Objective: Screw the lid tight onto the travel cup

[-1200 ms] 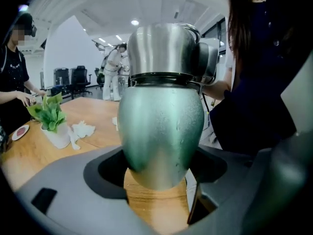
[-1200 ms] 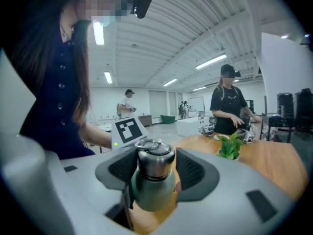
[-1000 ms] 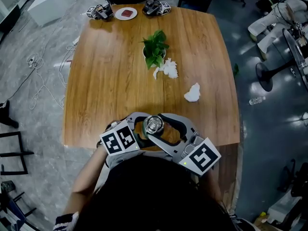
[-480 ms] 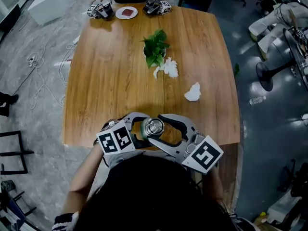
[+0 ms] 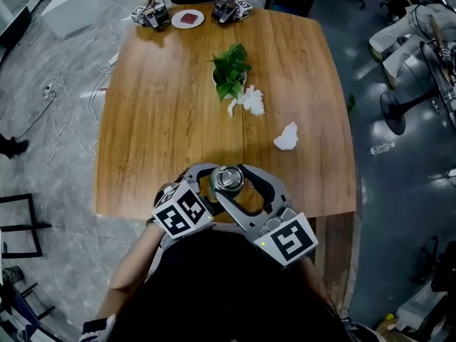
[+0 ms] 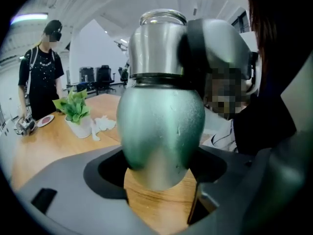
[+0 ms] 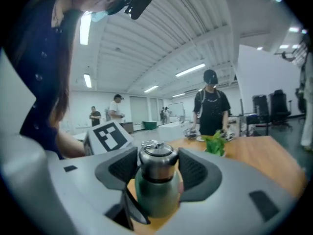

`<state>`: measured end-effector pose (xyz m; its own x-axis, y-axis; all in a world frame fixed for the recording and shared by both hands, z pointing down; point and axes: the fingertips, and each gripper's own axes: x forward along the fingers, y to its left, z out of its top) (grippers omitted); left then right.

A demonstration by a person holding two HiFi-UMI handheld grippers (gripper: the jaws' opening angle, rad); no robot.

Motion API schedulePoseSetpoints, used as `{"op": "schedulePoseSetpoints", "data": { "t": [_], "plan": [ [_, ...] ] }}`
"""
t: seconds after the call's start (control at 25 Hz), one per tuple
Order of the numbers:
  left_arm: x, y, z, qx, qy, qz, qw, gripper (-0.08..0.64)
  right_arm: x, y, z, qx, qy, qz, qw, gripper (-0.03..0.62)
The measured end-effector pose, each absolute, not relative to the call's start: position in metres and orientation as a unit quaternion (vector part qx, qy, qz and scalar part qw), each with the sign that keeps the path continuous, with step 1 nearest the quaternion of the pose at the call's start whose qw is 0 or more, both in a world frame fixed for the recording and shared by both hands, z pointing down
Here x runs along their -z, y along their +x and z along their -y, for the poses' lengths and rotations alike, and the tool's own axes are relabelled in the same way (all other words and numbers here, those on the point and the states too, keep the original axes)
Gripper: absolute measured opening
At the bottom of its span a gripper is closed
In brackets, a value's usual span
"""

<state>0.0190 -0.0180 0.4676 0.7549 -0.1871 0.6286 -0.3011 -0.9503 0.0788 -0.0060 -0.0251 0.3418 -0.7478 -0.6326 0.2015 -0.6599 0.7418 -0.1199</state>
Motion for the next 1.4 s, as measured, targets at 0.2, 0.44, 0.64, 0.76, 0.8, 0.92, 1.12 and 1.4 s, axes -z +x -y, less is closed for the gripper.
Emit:
{"op": "schedulePoseSetpoints", "data": {
  "t": [0.2,0.44,0.64,0.76,0.8,0.92,1.12,1.4],
  "plan": [
    [-0.467,0.018,-0.002,-0.321,0.945,0.031,0.060,0.387,-0.339,-0.006,0.013,-0.101,0.246,0.961,0.072,0.253],
    [-0.467,0.022,0.006,-0.328,0.940,0.068,0.068,0.388,-0.340,-0.006,0.019,-0.052,0.289,0.952,0.088,0.253],
    [-0.467,0.020,0.025,-0.341,0.922,0.170,0.070,0.387,-0.340,-0.001,0.033,-0.080,0.391,0.914,0.076,0.253],
    [-0.466,0.021,0.018,-0.317,0.935,0.136,0.085,0.387,-0.335,-0.003,0.026,-0.109,0.336,0.933,0.063,0.253],
    [-0.465,0.021,0.015,-0.310,0.940,0.114,0.087,0.387,-0.334,-0.003,0.023,-0.108,0.311,0.942,0.066,0.253],
    [-0.464,0.019,0.001,-0.308,0.947,0.046,0.077,0.388,-0.335,-0.005,0.014,-0.096,0.256,0.959,0.076,0.253],
    [-0.466,0.020,0.014,-0.323,0.938,0.099,0.083,0.387,-0.340,-0.006,0.022,-0.075,0.298,0.948,0.078,0.250],
    [-0.472,0.013,0.027,-0.329,0.924,0.168,0.100,0.387,-0.340,-0.010,0.028,-0.099,0.343,0.933,0.053,0.244]
  ]
}}
